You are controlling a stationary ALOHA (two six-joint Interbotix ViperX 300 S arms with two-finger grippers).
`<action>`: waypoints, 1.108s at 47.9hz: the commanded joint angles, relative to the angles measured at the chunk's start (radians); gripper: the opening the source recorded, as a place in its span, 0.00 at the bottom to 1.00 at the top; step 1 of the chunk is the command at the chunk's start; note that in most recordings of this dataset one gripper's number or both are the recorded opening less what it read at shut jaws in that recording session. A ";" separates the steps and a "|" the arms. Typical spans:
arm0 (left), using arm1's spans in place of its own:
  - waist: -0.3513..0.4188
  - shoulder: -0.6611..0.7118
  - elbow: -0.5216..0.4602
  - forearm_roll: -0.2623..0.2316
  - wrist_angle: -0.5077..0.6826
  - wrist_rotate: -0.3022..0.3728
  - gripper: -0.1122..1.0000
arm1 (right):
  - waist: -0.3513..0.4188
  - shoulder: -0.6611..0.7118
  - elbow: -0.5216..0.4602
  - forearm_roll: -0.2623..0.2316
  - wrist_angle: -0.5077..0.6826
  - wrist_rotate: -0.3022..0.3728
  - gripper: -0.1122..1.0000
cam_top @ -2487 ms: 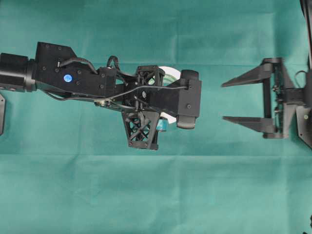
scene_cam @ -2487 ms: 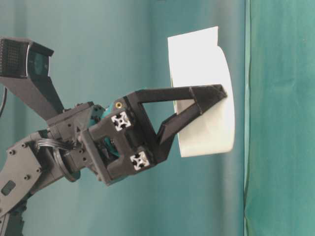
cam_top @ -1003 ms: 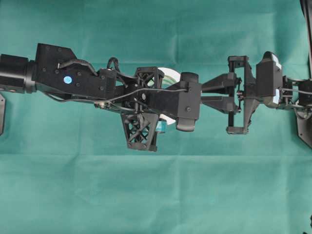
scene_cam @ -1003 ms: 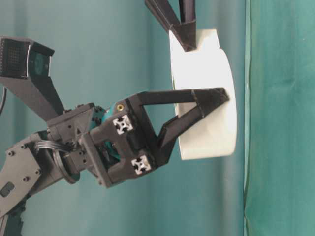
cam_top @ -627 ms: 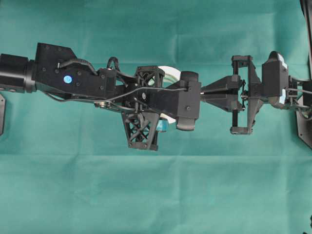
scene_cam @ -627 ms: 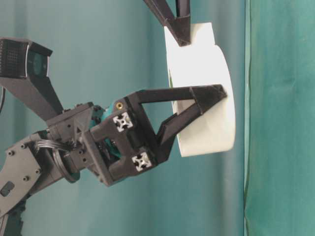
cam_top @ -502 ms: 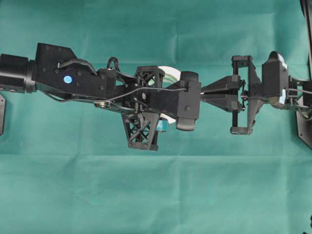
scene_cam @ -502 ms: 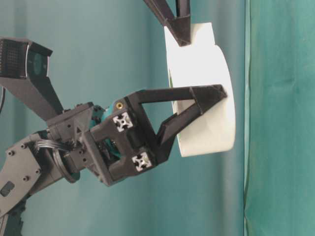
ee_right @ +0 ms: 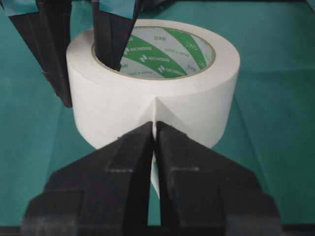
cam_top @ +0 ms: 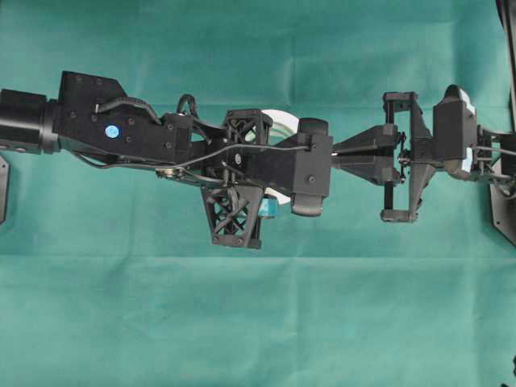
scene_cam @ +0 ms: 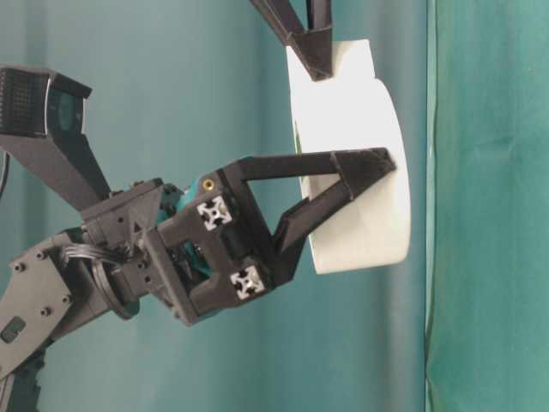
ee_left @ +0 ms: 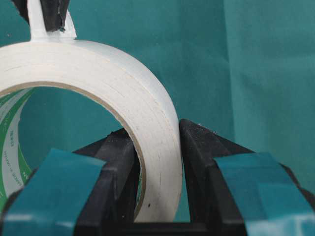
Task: Peel off the duct tape with your right arm.
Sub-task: 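Pull the roll away with the left gripper, unwinding the tape strip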
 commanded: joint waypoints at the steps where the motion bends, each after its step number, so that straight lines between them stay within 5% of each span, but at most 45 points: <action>1: -0.005 -0.031 -0.017 0.002 -0.003 0.002 0.30 | -0.003 -0.005 -0.008 0.005 -0.018 -0.002 0.02; 53: -0.195 -0.052 -0.017 -0.002 0.063 0.115 0.30 | -0.078 -0.006 0.000 0.005 -0.018 -0.006 0.02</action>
